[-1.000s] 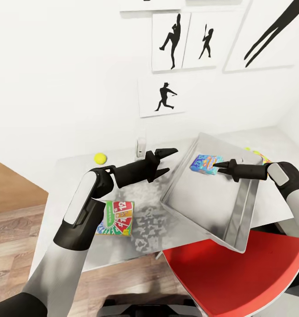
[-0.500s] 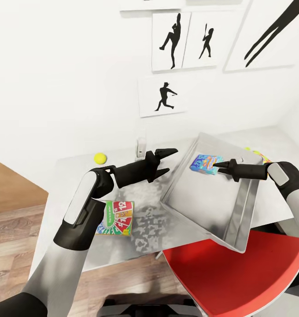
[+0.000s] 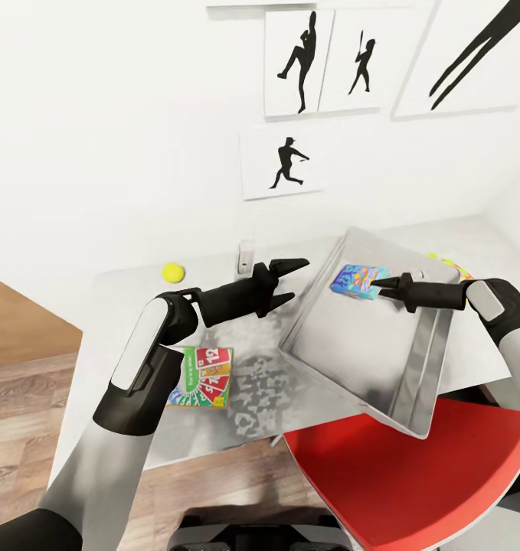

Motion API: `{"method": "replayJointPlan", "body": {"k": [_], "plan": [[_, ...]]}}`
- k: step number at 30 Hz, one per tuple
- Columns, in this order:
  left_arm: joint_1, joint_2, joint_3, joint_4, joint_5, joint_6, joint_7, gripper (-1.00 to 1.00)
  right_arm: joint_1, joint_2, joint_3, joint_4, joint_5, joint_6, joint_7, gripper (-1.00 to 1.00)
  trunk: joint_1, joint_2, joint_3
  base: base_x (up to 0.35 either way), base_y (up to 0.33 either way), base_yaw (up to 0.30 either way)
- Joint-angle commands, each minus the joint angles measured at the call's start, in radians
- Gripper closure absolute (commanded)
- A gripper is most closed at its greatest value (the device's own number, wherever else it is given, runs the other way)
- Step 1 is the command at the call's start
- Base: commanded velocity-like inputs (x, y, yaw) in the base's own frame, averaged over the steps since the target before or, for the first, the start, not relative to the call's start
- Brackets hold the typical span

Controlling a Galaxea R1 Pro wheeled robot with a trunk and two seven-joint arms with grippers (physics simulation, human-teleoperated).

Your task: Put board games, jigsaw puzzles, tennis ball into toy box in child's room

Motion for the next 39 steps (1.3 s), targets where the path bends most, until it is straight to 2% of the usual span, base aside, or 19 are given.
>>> {"method": "replayJointPlan", "body": {"k": [1, 16, 29, 39], "plan": [[-0.001, -0.001, 0.0, -0.001, 0.011, 0.001, 0.01, -1.0, 0.0, -0.001, 0.009, 0.0, 0.053, 0.0, 0.006, 1.0, 0.001, -0.001, -0.003, 0.0, 0.0, 0.0], [-0.002, -0.001, 0.0, 0.0, 0.011, 0.0, 0.01, -1.0, 0.0, -0.014, 0.008, -0.005, 0.053, 0.0, 0.0, 1.0, 0.001, -0.001, -0.011, 0.0, 0.0, 0.0], [-0.002, -0.002, 0.0, 0.0, 0.011, 0.001, 0.01, -1.0, 0.0, -0.016, -0.022, -0.004, 0.054, -0.001, -0.01, 1.0, 0.001, -0.001, -0.012, 0.0, 0.0, 0.0], [-0.001, -0.002, 0.0, 0.0, 0.011, 0.0, 0.01, -1.0, 0.0, -0.016, -0.029, -0.005, 0.054, -0.01, -0.033, 1.0, 0.001, -0.001, -0.012, 0.0, 0.0, 0.0]]}}
